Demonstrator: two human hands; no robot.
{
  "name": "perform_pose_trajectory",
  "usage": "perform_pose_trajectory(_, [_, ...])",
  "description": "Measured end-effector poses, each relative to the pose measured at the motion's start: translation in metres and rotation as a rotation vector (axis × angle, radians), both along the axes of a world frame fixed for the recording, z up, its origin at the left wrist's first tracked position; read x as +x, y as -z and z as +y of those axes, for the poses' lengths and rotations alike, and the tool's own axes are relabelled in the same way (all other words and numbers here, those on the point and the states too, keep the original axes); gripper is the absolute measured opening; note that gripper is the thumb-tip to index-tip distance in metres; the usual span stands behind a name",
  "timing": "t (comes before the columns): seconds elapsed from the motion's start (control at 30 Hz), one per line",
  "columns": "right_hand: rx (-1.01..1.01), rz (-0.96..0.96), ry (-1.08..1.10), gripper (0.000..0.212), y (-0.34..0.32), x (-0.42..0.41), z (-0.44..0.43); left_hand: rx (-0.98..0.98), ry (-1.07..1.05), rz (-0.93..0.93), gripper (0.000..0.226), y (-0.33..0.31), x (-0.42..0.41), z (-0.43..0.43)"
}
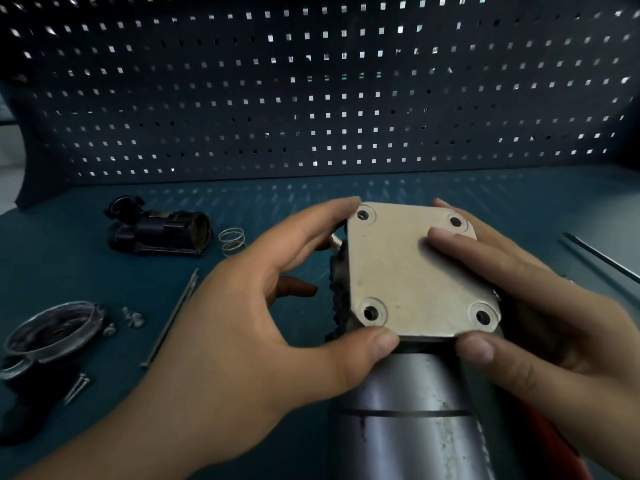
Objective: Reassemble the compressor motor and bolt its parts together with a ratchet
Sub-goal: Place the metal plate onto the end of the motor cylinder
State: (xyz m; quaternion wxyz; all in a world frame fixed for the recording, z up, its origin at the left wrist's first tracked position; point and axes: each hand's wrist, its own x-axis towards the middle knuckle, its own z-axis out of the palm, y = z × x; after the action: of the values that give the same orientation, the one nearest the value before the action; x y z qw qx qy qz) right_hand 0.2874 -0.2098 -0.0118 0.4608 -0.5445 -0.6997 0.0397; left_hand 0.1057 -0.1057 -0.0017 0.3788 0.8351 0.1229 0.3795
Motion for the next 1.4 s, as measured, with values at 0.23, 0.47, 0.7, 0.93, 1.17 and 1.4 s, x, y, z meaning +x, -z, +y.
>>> perform_pose_trajectory(0.23, [0.037, 0.222, -0.087, 0.069, 0.010, 0.008, 0.001, -0.036, -0.036, 0.027, 0.073, 0.000, 0.000, -0.004])
perform_pose_trajectory(0.47, [0.093, 0.347, -0.121, 0.061, 0.016, -0.001, -0.007, -0.061, -0.074, 0.044, 0.073, 0.000, -0.002, -0.006])
perform_pose_trajectory(0.7, [0.100, 0.398, -0.103, 0.058, 0.016, -0.005, -0.010, -0.121, -0.069, -0.009, 0.067, 0.003, 0.004, -0.010])
perform_pose_trajectory(0.93, [0.068, 0.405, -0.085, 0.052, 0.014, -0.008, -0.012, -0.162, -0.035, -0.037, 0.068, 0.002, 0.000, -0.017])
perform_pose_trajectory(1.17, [0.050, 0.404, -0.076, 0.053, 0.016, -0.003, -0.011, -0.186, -0.555, -0.130, 0.019, 0.001, -0.078, 0.032])
perform_pose_trajectory(1.4, [0.049, 0.406, -0.094, 0.054, 0.018, -0.001, -0.010, 0.173, -1.057, 0.881, 0.010, 0.023, -0.156, 0.118])
